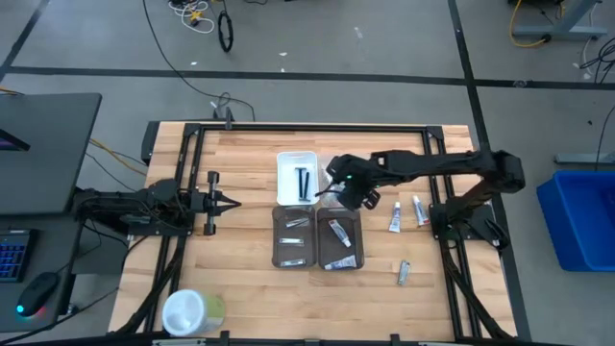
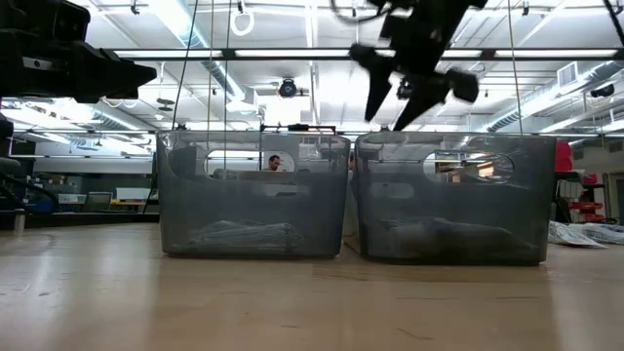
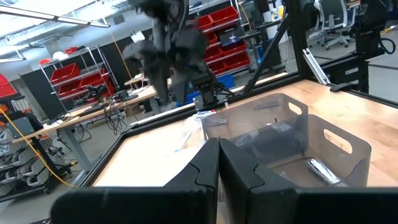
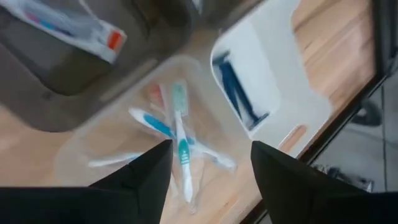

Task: Pick & Place Travel size toiletries
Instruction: Put the silver nail cutter into the left black bin

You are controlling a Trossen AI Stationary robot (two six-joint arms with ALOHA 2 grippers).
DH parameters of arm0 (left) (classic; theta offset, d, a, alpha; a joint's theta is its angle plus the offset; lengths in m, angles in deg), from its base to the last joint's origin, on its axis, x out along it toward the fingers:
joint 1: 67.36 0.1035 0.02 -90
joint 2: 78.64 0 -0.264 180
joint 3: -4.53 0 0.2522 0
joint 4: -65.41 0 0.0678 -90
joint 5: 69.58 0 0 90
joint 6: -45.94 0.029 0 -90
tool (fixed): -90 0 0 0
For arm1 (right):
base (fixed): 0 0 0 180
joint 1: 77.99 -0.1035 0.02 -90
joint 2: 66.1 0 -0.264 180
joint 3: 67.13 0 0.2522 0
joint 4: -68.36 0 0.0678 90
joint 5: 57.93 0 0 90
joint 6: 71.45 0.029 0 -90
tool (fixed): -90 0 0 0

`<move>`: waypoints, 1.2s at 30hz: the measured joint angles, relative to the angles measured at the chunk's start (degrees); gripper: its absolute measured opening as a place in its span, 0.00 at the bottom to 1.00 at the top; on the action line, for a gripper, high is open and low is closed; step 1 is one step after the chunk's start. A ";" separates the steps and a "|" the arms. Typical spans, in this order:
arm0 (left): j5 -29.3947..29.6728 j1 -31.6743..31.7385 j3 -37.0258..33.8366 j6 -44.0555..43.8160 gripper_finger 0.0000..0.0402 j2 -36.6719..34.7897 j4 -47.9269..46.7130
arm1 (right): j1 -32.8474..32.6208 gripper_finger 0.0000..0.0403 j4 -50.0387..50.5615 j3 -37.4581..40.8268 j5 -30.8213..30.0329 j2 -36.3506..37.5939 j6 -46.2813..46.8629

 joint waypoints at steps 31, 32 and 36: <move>-0.01 0.02 0.00 0.00 0.04 0.00 0.02 | -21.27 0.55 4.08 21.75 6.51 20.82 14.15; -0.01 0.00 0.00 0.00 0.04 0.00 0.00 | -22.22 0.56 4.03 21.95 6.55 20.82 14.74; 0.00 0.01 -0.02 0.00 0.04 -0.01 0.02 | -25.50 0.59 3.83 22.85 6.57 20.82 16.25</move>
